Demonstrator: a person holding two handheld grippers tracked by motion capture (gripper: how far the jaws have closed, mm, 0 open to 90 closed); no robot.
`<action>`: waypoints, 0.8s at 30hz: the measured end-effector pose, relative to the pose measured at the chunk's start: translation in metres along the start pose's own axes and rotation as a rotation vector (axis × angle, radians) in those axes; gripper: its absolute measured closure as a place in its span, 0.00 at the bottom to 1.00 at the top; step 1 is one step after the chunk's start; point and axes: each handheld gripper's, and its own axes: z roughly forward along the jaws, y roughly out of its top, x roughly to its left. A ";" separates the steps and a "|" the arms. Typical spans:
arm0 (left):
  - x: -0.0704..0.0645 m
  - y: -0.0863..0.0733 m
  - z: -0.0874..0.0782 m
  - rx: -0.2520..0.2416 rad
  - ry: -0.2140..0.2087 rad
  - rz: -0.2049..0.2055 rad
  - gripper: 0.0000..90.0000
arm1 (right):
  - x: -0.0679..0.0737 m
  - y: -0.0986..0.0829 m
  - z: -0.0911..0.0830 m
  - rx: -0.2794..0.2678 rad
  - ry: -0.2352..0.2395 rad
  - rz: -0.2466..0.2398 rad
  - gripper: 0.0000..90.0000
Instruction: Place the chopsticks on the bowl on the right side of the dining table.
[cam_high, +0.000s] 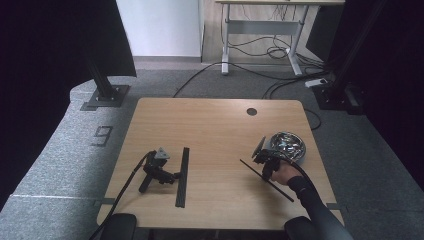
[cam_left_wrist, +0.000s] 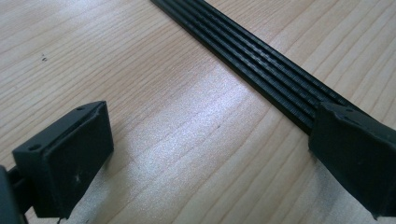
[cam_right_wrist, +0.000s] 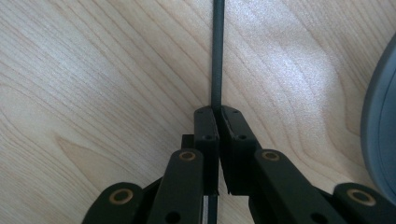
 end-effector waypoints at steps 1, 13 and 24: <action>0.000 0.000 0.000 0.000 0.000 0.000 0.00 | -0.001 -0.001 0.000 -0.003 0.003 0.001 0.95; 0.000 0.000 0.000 0.000 0.000 0.000 0.00 | -0.002 -0.006 -0.013 -0.048 0.014 -0.003 0.95; 0.000 0.000 0.000 0.000 0.000 0.000 0.00 | -0.007 -0.012 -0.048 -0.102 0.020 -0.001 0.95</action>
